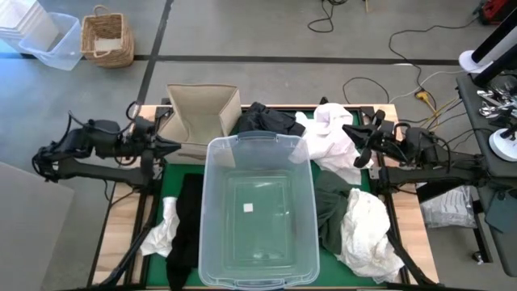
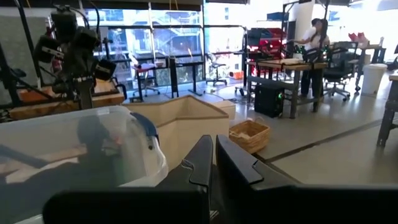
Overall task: Sort clothes
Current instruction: Put the white pants into the laundry organizer
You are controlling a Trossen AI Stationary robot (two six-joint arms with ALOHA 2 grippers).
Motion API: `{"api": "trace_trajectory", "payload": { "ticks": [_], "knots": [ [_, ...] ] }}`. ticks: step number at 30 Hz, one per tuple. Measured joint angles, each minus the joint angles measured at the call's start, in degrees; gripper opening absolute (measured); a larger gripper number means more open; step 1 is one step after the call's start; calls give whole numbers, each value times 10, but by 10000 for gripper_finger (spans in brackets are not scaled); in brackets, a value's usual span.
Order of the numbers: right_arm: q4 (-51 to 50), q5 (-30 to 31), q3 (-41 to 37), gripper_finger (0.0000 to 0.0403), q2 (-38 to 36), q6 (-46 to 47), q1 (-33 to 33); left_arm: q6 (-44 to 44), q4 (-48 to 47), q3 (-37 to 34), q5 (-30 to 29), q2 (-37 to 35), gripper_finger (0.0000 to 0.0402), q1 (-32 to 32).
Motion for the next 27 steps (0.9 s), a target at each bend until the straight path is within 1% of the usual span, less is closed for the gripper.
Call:
{"api": "trace_trajectory", "payload": {
  "ticks": [4, 9, 11, 12, 15, 16, 21, 24, 27],
  "knots": [
    [0, 0, 0, 13, 0, -5, 0, -74, -80, 29, 12, 43, 0, -1],
    [-3, 0, 0, 13, -1, -8, 0, -152, -257, 85, 25, 104, 0, -4],
    [-7, 0, 0, 13, -1, -8, 0, -177, -309, 104, 42, 122, 0, -4],
    [-9, 0, 0, 13, 0, -8, 0, -182, -326, 112, 63, 130, 0, -4],
    [-18, 0, 0, 13, 0, -8, 0, -183, -340, 120, 134, 145, 0, -10],
    [-19, 0, 0, 13, 0, -6, 0, -182, -339, 121, 147, 148, 0, -12],
    [-20, 0, 0, 13, 0, -3, 0, -225, -354, 114, 184, 166, 0, -35],
    [-22, 0, 0, 13, 0, -3, 0, -250, -388, 99, 210, 176, 0, -73],
    [-32, 0, 0, 13, 0, 7, 0, -291, -403, 77, 214, 180, 0, -118]
  ]
}}
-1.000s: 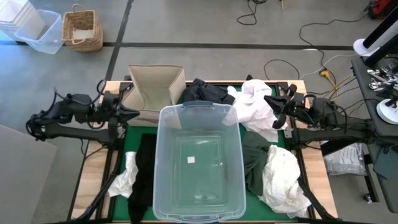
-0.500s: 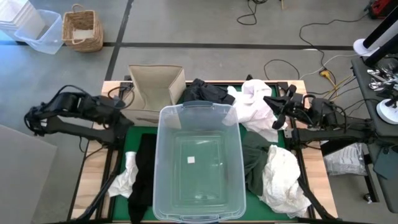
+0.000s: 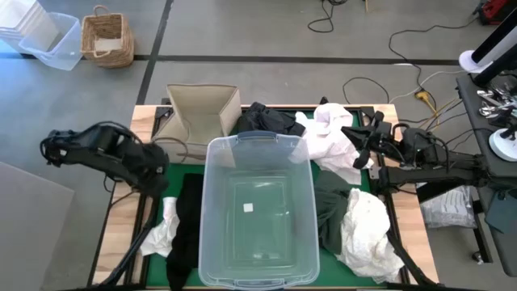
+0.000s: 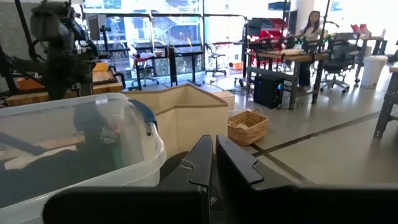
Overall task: Sort clothes
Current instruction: Put the white pants into the laundry organizer
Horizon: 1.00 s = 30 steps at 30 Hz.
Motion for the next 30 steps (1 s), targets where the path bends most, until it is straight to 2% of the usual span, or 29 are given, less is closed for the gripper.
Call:
{"api": "trace_trajectory", "payload": {
  "ticks": [6, 12, 15, 19, 22, 30],
  "knots": [
    [-1, 0, 0, 13, 0, 0, 0, -45, 49, -54, 2, 11, 0, -93],
    [-1, 0, 0, 13, 0, 0, 0, -174, 56, -90, 34, 42, 0, -175],
    [4, 0, 0, 13, 0, 0, 0, -208, 62, -96, 38, 63, 0, -204],
    [1, 0, 0, 13, 0, 0, 0, -253, 69, -96, -5, 95, 0, -227],
    [-5, 0, 0, 13, 0, 0, 0, -284, 70, -96, -5, 122, 0, -238],
    [-12, 0, 0, 13, 0, 0, 0, -265, 70, -96, -6, 182, 0, -264]
  ]
}}
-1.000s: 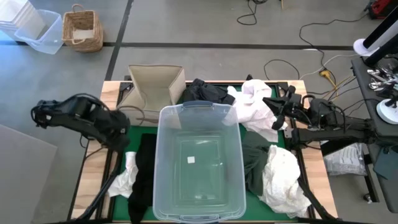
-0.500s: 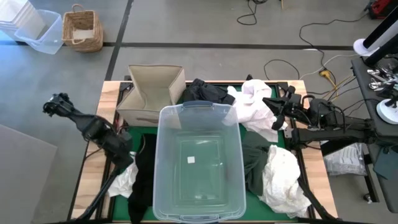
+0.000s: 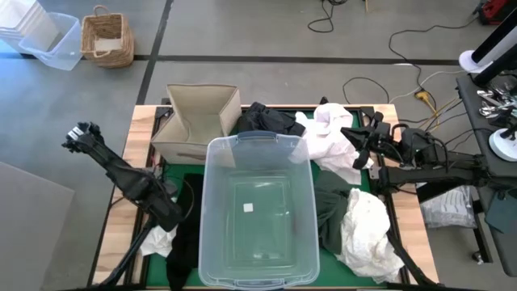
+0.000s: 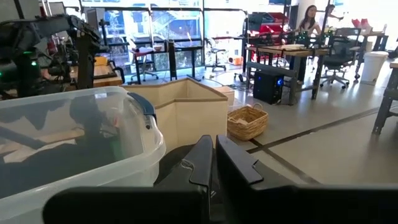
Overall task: Sort clothes
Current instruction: Put the white pants into the laundry organizer
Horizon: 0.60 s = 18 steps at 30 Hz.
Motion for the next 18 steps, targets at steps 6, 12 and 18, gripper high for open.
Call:
{"api": "trace_trajectory", "payload": {
  "ticks": [6, 12, 18],
  "knots": [
    [0, 0, 0, 13, 0, 0, 0, 4, -5, 0, 0, 25, 0, -16],
    [0, 0, 0, 13, 0, 3, 0, -21, -7, 0, -29, 38, 24, -18],
    [-7, 0, 0, 13, 0, 8, 0, -23, -16, -4, -30, 52, 81, -20]
  ]
}}
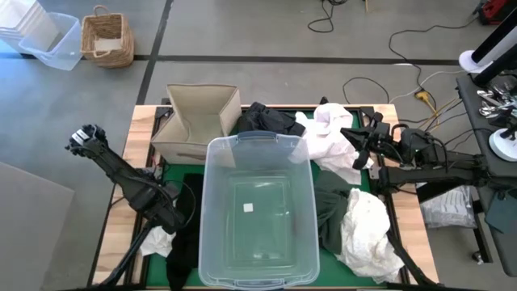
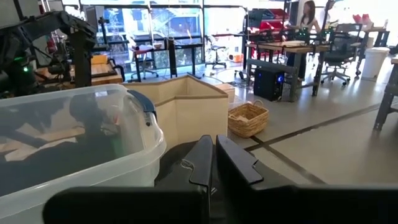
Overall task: Sort clothes
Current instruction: Put the white pants into the laundry organizer
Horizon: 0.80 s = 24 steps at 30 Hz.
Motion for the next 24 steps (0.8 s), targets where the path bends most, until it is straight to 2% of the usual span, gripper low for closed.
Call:
{"api": "trace_trajectory", "payload": {
  "ticks": [6, 10, 16, 24],
  "knots": [
    [-8, 0, 0, 13, 0, 1, 0, -10, 10, -33, -10, 5, 140, 0],
    [-9, 0, 0, 13, 0, 1, 0, -17, 42, -70, -10, 0, 163, 0],
    [-10, 0, 0, 13, 0, 1, 0, -9, 115, -114, -10, 0, 171, 0],
    [-10, 0, 0, 13, 0, 1, 0, 1, 144, -119, -30, 0, 168, 0]
  ]
}}
